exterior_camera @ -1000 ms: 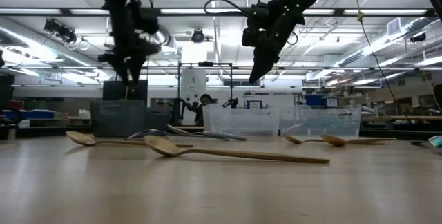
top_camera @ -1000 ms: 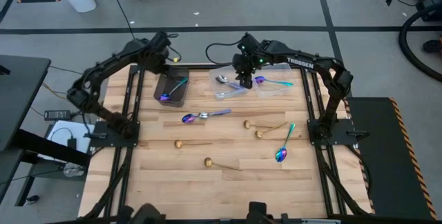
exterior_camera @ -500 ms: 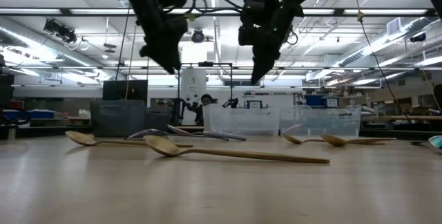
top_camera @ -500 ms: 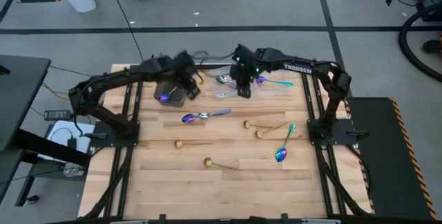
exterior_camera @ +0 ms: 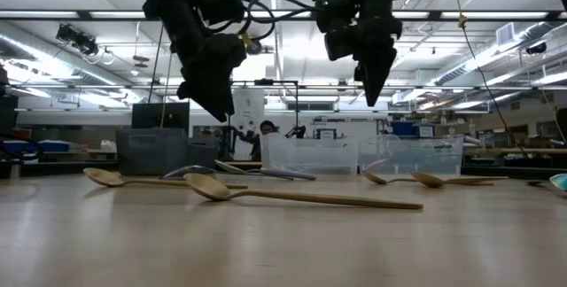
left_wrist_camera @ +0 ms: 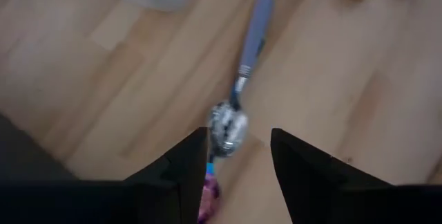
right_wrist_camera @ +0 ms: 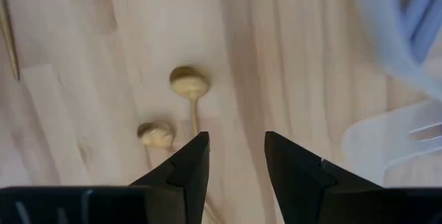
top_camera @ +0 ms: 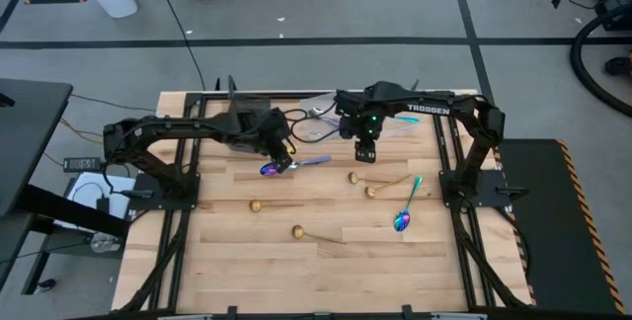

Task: Sort silverware by color (type)
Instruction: Put the blue spoon into the right transparent bin

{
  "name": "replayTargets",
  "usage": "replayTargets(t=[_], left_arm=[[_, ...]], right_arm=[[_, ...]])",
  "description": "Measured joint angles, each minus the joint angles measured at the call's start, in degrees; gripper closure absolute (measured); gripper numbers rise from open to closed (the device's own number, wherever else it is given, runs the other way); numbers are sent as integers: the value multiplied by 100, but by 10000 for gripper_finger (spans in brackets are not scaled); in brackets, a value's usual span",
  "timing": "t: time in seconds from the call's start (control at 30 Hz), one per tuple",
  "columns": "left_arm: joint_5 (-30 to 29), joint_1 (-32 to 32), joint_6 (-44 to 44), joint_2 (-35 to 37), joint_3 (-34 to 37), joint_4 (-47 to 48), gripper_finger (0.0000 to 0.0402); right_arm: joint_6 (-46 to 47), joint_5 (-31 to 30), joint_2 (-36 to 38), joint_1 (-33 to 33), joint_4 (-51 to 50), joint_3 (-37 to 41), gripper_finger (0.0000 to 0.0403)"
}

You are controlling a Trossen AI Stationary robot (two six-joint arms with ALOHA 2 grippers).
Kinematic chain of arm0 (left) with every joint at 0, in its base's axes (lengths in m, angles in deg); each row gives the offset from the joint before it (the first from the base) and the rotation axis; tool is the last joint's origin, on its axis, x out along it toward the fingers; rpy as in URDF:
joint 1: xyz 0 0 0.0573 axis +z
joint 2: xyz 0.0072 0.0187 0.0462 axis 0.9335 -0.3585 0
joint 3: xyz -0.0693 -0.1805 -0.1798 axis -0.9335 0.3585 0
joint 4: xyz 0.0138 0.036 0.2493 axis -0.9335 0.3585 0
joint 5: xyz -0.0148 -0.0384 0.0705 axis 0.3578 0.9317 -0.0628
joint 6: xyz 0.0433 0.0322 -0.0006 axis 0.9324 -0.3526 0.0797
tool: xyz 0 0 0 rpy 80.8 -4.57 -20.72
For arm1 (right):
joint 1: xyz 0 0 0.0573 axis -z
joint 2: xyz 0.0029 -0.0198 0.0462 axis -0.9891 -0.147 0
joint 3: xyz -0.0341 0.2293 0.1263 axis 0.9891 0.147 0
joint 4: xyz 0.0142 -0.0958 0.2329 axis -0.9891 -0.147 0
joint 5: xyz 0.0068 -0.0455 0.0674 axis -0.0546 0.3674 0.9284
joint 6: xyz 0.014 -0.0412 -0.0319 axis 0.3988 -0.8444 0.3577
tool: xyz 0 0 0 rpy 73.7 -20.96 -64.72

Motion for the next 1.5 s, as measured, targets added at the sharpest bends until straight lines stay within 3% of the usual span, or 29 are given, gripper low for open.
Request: replayTargets(t=[0.23,0.53,0.83,1.03,1.23,1.37,1.5], left_arm=[[-3,-178,-491,0,-3,-292,233],[279,-361,-779,2,-6,-1672,233],[330,-1296,-1514,2,-8,-1779,233],[-117,-2174,-2075,-173,-17,-1748,246],[-162,-2578,-2413,-455,-10,-1701,257],[-159,-2547,-2612,-403,-10,-1756,258],[-134,-2514,-2679,-369,-14,-2077,258]], right_arm=[[212,20,496,-270,381,923,253],[851,13,1494,-860,1284,2550,253],[1426,-143,2292,-1401,2131,3625,253],[1564,-414,2526,-1601,2437,3835,253],[1814,-305,2569,-1658,2683,3826,253],[1850,-8,2938,-1492,2252,3178,253],[1449,-410,3365,-1394,1856,2399,253]])
